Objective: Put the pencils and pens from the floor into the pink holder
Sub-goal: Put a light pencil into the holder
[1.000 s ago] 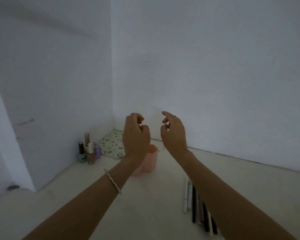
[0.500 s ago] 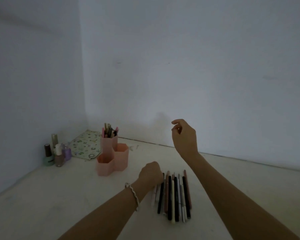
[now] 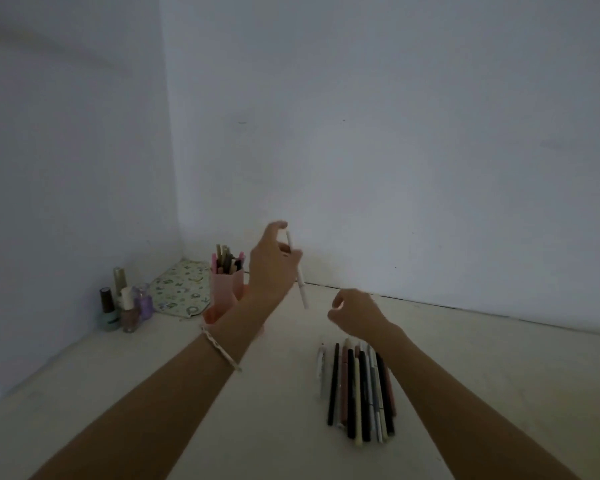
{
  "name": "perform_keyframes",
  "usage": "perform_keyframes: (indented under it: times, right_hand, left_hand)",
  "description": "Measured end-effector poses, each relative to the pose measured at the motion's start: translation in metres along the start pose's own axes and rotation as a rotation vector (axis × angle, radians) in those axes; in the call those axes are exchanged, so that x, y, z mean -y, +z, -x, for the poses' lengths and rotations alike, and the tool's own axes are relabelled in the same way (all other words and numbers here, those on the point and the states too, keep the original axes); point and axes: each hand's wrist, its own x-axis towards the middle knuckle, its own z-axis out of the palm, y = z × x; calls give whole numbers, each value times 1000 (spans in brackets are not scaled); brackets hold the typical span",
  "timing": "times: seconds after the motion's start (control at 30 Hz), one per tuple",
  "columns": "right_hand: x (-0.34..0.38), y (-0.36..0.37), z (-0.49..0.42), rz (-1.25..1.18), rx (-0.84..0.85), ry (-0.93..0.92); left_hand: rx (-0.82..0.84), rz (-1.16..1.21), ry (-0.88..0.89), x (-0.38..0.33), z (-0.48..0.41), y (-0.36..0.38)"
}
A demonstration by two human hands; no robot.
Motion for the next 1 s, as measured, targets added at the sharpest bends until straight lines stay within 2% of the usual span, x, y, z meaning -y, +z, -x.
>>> perform_keyframes:
  times: [0.13, 0.23, 0.3, 0.4, 0.53, 0.63, 0.77, 0.87, 0.93, 1.0]
  right_hand:
    - [9, 31, 8, 158, 216, -30]
    - [14, 49, 6, 147, 232, -61]
    - [22, 46, -1, -19, 108, -28]
    - [35, 23, -13, -285, -177, -4]
    - [53, -1, -19, -576, -395, -76]
    - [69, -6, -16, -758, -502, -150]
    - [97, -8, -10, -846, -590, -268]
    - [117, -9, -7, -874, -654, -379]
    - [132, -9, -9, -895, -689, -450]
    - [148, -4, -14, -887, -667, -502]
  left_hand:
    - [-176, 85, 136, -9, -7, -20]
    - [-276, 119, 197, -8, -10, -37]
    - [-418, 108, 284, -7, -18, -59]
    - [-581, 29, 353, 2, -37, -91]
    - [-477, -145, 392, 33, -43, -95]
    - [-382, -243, 397, 57, -39, -85]
    - [-270, -438, 350, 83, -30, -77]
    - [-468, -616, 346, 93, -29, -81]
    - [-589, -537, 310, 89, -31, -88]
    - [-634, -417, 267, 84, -33, -96]
